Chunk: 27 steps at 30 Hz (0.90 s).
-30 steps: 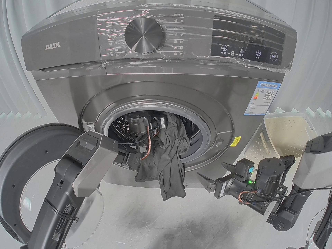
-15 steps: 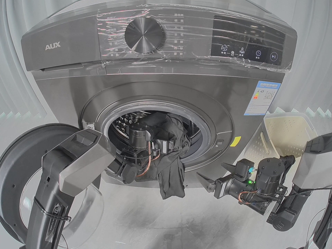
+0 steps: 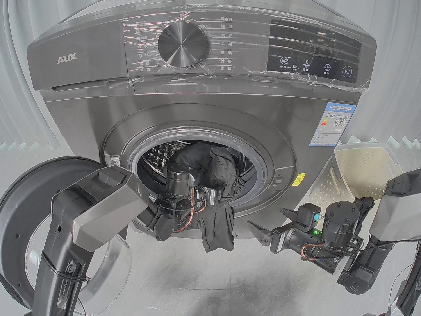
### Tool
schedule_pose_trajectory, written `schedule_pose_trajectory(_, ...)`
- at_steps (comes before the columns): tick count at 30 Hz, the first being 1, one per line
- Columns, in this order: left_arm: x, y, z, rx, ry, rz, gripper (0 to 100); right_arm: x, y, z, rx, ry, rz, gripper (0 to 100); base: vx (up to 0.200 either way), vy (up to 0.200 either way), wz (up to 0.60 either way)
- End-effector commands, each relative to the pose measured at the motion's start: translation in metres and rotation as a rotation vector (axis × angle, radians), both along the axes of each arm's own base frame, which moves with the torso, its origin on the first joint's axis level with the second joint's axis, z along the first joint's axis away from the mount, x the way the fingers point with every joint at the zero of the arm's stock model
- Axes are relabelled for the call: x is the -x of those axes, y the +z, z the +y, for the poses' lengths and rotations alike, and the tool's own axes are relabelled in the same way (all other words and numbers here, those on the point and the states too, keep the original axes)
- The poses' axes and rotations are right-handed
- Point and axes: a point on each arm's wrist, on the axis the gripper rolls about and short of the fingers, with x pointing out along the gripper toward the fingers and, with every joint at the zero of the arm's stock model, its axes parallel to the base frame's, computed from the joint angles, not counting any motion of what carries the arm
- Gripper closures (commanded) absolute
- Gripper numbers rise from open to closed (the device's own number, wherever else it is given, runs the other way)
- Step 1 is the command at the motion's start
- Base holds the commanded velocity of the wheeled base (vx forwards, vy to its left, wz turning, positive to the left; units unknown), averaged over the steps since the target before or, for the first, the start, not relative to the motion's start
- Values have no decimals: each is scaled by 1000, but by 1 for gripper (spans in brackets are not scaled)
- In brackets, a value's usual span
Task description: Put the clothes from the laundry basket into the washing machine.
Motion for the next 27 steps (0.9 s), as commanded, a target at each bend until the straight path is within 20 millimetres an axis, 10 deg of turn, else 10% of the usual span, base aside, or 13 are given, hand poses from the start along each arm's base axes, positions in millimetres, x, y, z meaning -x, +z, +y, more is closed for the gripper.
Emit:
schedule_pose_trajectory(1,0,-12,-1,-9,0,16,100,1,-1,1,2,5,3,0,0,0,0)
schedule_pose_trajectory(20,-58,42,19,127,204,-244,100,1,-2,1,3,5,4,0,0,0,0)
schedule_pose_trajectory(21,-59,41,21,127,209,-242,0,1,-2,1,3,5,4,0,0,0,0)
schedule_pose_trajectory(27,-55,40,22,129,209,-232,0,1,-2,1,3,5,4,0,0,0,0)
